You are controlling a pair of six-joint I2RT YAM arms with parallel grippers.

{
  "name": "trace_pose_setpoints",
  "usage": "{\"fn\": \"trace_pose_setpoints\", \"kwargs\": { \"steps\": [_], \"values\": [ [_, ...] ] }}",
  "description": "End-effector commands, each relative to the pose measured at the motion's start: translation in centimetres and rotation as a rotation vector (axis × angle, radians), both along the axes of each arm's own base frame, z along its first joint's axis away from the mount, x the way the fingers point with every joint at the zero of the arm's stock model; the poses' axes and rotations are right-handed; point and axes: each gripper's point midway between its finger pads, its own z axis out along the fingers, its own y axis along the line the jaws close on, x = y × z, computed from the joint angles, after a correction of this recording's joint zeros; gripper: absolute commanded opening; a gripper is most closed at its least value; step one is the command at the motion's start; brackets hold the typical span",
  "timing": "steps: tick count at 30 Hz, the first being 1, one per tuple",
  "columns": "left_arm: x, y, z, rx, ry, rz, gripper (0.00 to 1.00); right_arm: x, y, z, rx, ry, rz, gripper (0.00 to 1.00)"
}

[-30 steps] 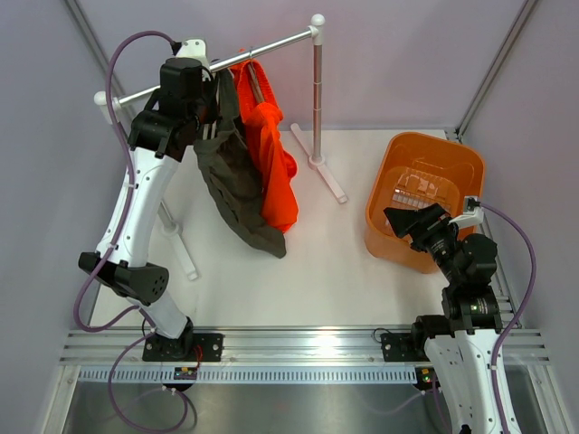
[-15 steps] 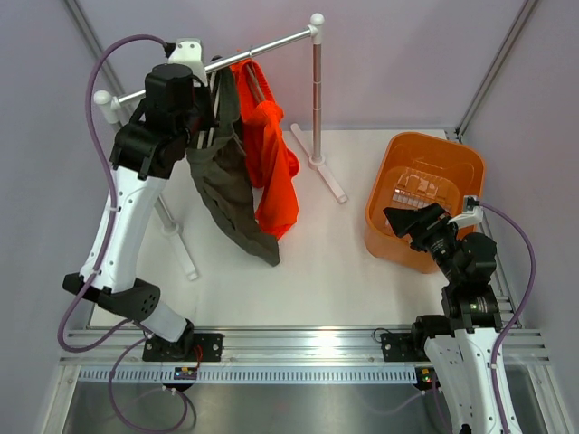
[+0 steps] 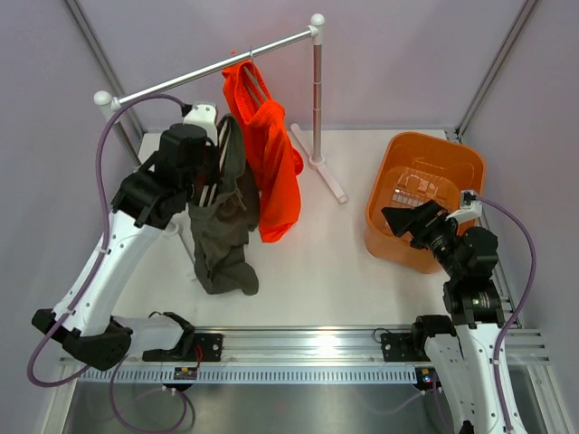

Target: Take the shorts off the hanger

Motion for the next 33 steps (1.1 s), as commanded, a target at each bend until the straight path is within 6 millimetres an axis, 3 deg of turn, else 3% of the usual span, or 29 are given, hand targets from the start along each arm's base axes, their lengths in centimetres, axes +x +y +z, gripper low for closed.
{"fn": "trace_pose_setpoints", "kwargs": {
  "steps": [1, 4, 8, 12, 17, 22, 25, 27, 33],
  "values": [
    [-2.4, -0.1, 2.9, -0.114, -0.139, -0.009, 0.00, -0.6, 0.2, 2.9, -0.072, -0.081, 0.040, 0.99],
    [-4.7, -1.2, 1.5, -0.134, -0.108, -0.080, 0.00, -1.1, 0.7, 2.9, -0.097, -0.072, 0.083, 0.99],
    [-7.1, -3.6, -2.8, -0.116, 0.008, -0.199, 0.00, -1.6, 1.5, 3.8, -0.099, -0.078, 0.142, 0.99],
    [-10.9, -7.3, -5.4, -0.110, 0.075, -0.369, 0.00, -2.2, 2.2, 5.0, -0.098, -0.103, 0.190, 0.94],
    [-15.1, -10.4, -6.4, -0.094, 0.105, -0.504, 0.00, -3.2, 3.4, 6.1, -0.114, -0.104, 0.274, 0.93],
    [-15.8, -13.5, -7.0, -0.048, 0.117, -0.566, 0.00, -3.1, 5.2, 5.9, -0.159, -0.073, 0.327, 0.92],
    [-15.9, -15.2, -6.6, -0.019, 0.107, -0.593, 0.00, -2.2, 7.2, 4.2, -0.234, 0.002, 0.345, 0.90],
    [-15.6, -15.6, -6.5, -0.001, 0.100, -0.592, 0.00, -1.6, 8.3, 2.7, -0.289, 0.053, 0.335, 0.90],
    [-15.3, -16.0, -6.5, 0.014, 0.097, -0.592, 0.00, -0.3, 9.6, 0.8, -0.372, 0.118, 0.306, 0.86]
  ]
}}
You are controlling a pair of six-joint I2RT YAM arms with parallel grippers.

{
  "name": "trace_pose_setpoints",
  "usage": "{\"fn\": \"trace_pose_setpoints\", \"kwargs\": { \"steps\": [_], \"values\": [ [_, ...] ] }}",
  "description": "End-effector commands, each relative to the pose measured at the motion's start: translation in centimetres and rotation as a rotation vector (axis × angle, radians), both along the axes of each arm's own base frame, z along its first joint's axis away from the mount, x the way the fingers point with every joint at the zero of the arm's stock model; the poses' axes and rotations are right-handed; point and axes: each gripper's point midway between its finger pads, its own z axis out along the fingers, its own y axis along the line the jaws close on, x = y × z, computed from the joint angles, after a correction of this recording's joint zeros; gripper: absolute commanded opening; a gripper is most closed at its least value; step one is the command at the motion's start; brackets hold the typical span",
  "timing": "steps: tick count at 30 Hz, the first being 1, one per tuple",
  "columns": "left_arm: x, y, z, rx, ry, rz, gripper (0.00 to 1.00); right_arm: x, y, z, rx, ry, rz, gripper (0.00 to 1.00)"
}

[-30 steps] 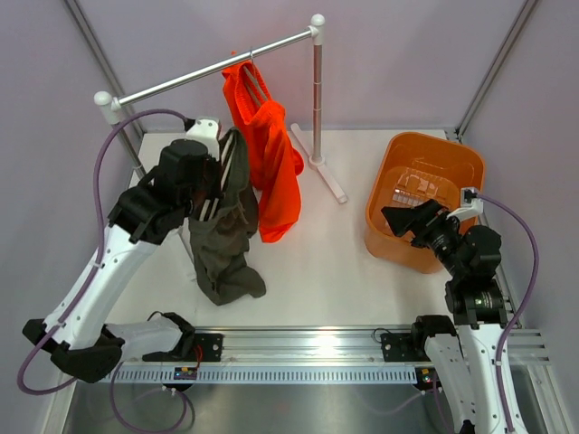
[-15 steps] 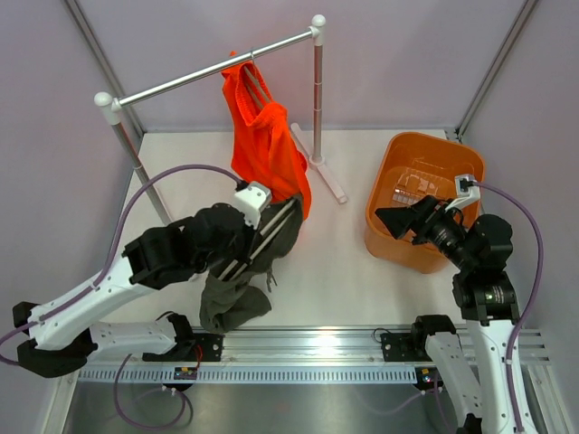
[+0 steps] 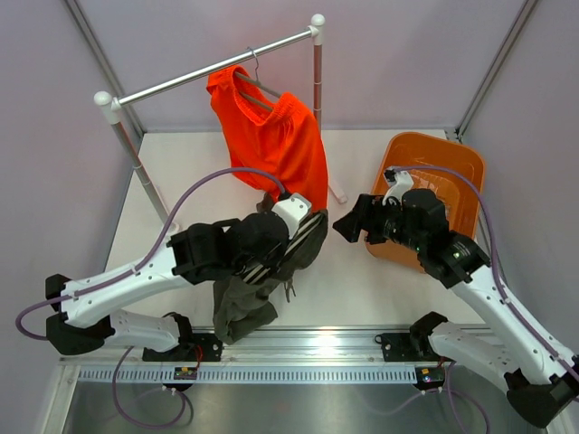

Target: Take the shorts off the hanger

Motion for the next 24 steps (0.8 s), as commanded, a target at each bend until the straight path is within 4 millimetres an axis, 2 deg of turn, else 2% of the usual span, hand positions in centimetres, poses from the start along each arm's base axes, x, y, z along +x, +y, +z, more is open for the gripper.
{"fn": "trace_pose_setpoints", "kwargs": {
  "steps": [1, 6, 11, 15, 20, 23, 24],
  "values": [
    [1.0, -1.0, 4.6, -0.137, -0.086, 0.017, 0.00, 1.7, -0.7, 0.7, -0.078, -0.049, -0.095, 0.86],
    [0.7, -0.7, 4.6, -0.134, -0.088, 0.005, 0.00, 2.2, 1.3, -0.8, -0.156, -0.037, -0.096, 0.84],
    [0.7, -0.3, 4.3, -0.122, -0.089, 0.007, 0.00, 2.4, 3.6, -1.0, -0.192, -0.044, -0.082, 0.82],
    [0.4, -0.1, 4.3, -0.130, -0.085, -0.004, 0.00, 3.3, 4.0, -1.9, -0.243, -0.028, -0.120, 0.77],
    [0.0, 0.5, 4.0, -0.132, -0.069, -0.003, 0.00, 4.4, 3.6, -1.8, -0.262, -0.049, -0.175, 0.58],
    [-0.6, 0.9, 3.8, -0.152, -0.054, -0.017, 0.00, 5.0, 3.7, -2.0, -0.292, -0.052, -0.183, 0.50],
    [-0.8, 1.1, 3.8, -0.156, -0.052, -0.018, 0.00, 5.3, 3.8, -1.5, -0.290, -0.060, -0.194, 0.44]
  ]
}}
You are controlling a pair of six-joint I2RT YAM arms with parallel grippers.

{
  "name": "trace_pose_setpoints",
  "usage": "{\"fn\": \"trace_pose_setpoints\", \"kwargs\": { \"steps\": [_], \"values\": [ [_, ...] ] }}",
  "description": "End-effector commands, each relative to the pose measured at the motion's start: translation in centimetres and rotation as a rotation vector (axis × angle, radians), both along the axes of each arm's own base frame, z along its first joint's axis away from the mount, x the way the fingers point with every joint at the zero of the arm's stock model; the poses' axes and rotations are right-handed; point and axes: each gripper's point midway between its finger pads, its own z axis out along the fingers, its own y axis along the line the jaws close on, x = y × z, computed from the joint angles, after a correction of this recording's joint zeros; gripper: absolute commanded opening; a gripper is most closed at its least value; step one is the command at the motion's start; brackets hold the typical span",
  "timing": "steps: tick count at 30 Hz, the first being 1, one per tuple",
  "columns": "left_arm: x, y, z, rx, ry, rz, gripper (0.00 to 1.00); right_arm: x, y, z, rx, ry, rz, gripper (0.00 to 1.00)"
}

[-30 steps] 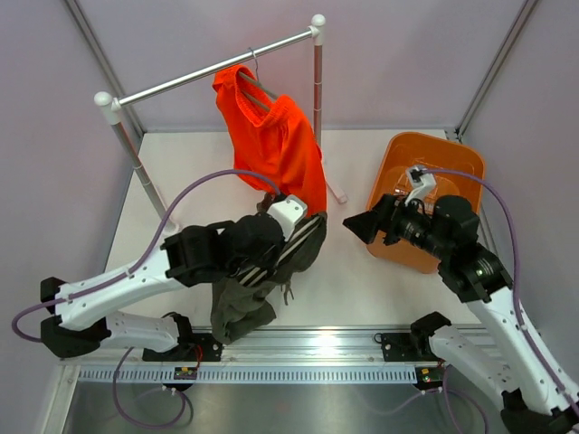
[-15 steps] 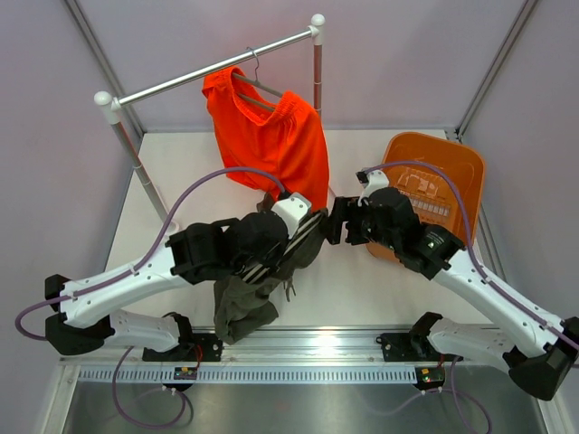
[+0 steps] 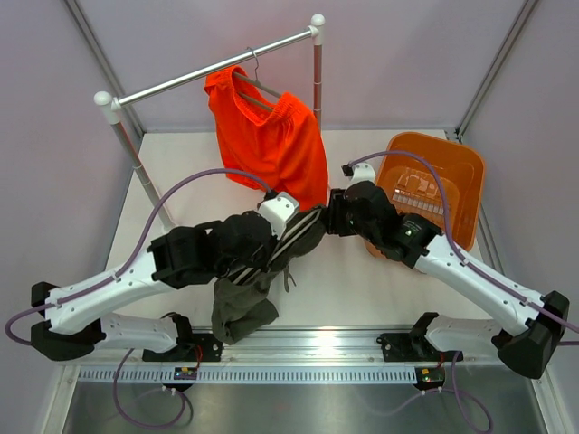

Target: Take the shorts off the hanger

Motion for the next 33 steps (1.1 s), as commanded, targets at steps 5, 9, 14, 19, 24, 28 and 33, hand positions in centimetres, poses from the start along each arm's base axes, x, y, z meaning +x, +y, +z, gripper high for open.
{"fn": "trace_pose_setpoints", "kwargs": {
  "steps": [5, 9, 14, 19, 24, 28, 33],
  "values": [
    [-1.2, 1.1, 1.6, -0.108, -0.005, -0.020, 0.00, 2.8, 0.8, 3.1, -0.005, -0.102, -0.064, 0.19],
    [-2.3, 1.5, 1.2, -0.112, 0.017, -0.078, 0.00, 4.1, 1.1, 4.5, -0.030, -0.128, -0.091, 0.04],
    [-3.2, 2.6, 1.6, -0.145, 0.013, -0.105, 0.00, 6.0, -0.5, 4.1, -0.120, -0.121, -0.175, 0.00],
    [-4.3, 3.6, 3.1, -0.229, -0.004, -0.148, 0.00, 6.8, -1.2, 3.9, -0.074, -0.102, -0.174, 0.00],
    [-5.0, 3.0, 4.2, -0.280, -0.016, -0.209, 0.00, 6.8, -0.6, 3.5, -0.073, -0.088, -0.142, 0.00],
    [-4.2, 2.6, 5.6, -0.337, -0.064, -0.180, 0.00, 5.8, 0.8, 3.7, -0.003, -0.068, -0.077, 0.00],
    [-1.4, 2.6, 8.2, -0.413, -0.173, -0.046, 0.00, 4.0, 1.7, 3.4, 0.021, -0.053, -0.037, 0.00]
  ]
}}
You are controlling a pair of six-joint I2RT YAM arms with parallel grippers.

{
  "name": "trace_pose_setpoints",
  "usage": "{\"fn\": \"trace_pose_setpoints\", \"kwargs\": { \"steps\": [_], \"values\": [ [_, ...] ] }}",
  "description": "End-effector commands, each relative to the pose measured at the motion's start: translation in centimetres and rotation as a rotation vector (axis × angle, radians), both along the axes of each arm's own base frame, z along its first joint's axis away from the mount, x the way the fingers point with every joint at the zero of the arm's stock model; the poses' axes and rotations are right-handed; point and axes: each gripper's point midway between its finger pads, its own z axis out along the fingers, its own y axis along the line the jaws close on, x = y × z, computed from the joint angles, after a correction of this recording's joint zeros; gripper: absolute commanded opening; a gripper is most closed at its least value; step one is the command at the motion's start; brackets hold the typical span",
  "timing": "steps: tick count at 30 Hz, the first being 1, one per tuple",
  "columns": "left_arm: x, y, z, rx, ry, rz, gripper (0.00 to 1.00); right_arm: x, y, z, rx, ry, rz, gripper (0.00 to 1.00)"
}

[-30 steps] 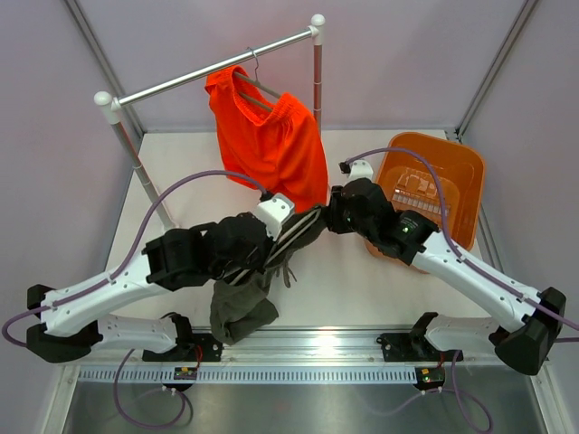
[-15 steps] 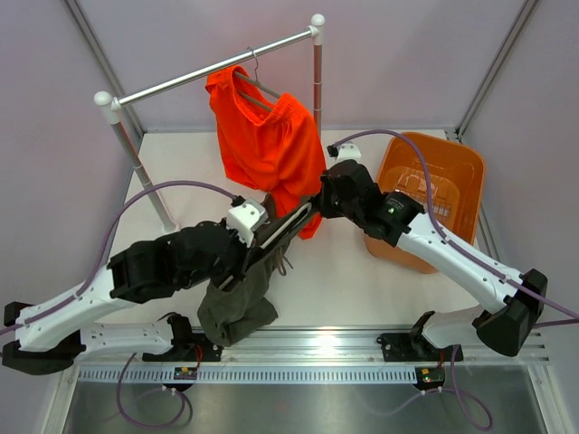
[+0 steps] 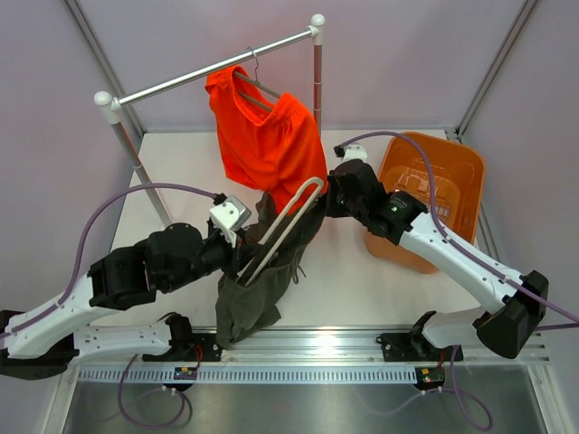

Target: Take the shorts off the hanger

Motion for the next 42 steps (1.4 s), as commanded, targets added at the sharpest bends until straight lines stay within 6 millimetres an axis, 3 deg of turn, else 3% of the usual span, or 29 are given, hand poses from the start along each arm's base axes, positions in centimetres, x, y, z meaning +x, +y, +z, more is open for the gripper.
{"fn": "trace_pose_setpoints", "kwargs": {
  "steps": [1, 6, 7, 9, 12, 14, 15, 18, 22, 23, 25, 26, 28, 30, 31, 32, 33, 34, 37, 41, 42],
  "values": [
    [2.3, -0.9, 4.5, -0.152, -0.106, 0.101, 0.00, -0.9, 0.7, 2.4, 0.067, -0.052, 0.020, 0.00],
    [6.0, -1.0, 9.2, -0.251, -0.235, 0.294, 0.00, -3.2, 2.7, 5.2, 0.088, -0.069, 0.120, 0.00],
    [6.5, -0.8, 11.3, -0.292, -0.264, 0.322, 0.00, -3.6, 2.7, 5.7, 0.079, -0.084, 0.119, 0.00],
    [7.7, -0.4, 12.6, -0.291, -0.288, 0.402, 0.00, -4.8, 2.9, 6.9, 0.069, -0.096, 0.140, 0.00],
    [10.1, 0.3, 13.9, -0.244, -0.305, 0.513, 0.00, -5.4, 1.2, 9.4, 0.073, -0.135, 0.103, 0.00],
    [11.3, 0.1, 14.5, -0.246, -0.302, 0.516, 0.00, -5.9, -0.3, 12.2, 0.104, -0.189, 0.085, 0.00],
    [12.6, 1.2, 14.5, -0.244, -0.304, 0.553, 0.00, -6.4, -0.8, 12.7, 0.104, -0.191, 0.091, 0.00],
    [14.2, 2.3, 14.3, -0.268, -0.279, 0.570, 0.00, -7.3, -3.1, 16.0, 0.126, -0.252, 0.064, 0.00],
    [13.7, 3.6, 14.0, -0.265, -0.290, 0.573, 0.00, -7.0, -7.2, 20.7, 0.112, -0.365, -0.065, 0.00],
    [13.2, 4.2, 14.1, -0.278, -0.294, 0.572, 0.00, -7.4, -8.5, 23.5, 0.149, -0.418, -0.096, 0.00],
    [12.9, 4.5, 12.9, -0.252, -0.286, 0.572, 0.00, -7.0, -10.5, 26.3, 0.135, -0.492, -0.165, 0.04],
    [12.8, 4.8, 12.5, -0.243, -0.284, 0.574, 0.00, -7.5, -11.9, 29.5, 0.182, -0.552, -0.202, 0.04],
    [12.3, 5.4, 11.4, -0.225, -0.283, 0.573, 0.00, -6.7, -13.6, 32.0, 0.134, -0.620, -0.288, 0.04],
    [11.9, 6.1, 10.7, -0.219, -0.281, 0.578, 0.00, -7.2, -16.5, 36.6, 0.134, -0.734, -0.374, 0.01],
    [11.9, 6.0, 9.8, -0.203, -0.270, 0.578, 0.00, -6.7, -17.8, 37.7, 0.090, -0.761, -0.470, 0.00],
    [11.8, 5.9, 9.5, -0.198, -0.262, 0.568, 0.00, -6.6, -18.9, 40.4, 0.150, -0.832, -0.562, 0.00],
    [11.6, 5.9, 8.9, -0.192, -0.246, 0.560, 0.00, -6.2, -20.3, 40.5, -0.005, -0.850, -0.639, 0.00],
    [11.4, 5.6, 8.4, -0.186, -0.232, 0.545, 0.00, -5.8, -20.5, 41.1, -0.029, -0.872, -0.683, 0.00],
    [10.9, 5.7, 7.4, -0.179, -0.215, 0.525, 0.00, -5.5, -22.5, 43.8, 0.004, -0.944, -0.799, 0.00],
    [10.5, 6.0, 5.8, -0.137, -0.197, 0.514, 0.00, -4.2, -24.2, 45.0, 0.013, -0.989, -0.865, 0.00],
    [10.4, 6.1, 5.7, -0.135, -0.195, 0.512, 0.00, -3.3, -23.8, 45.1, 0.003, -1.001, -0.862, 0.00]
  ]
}}
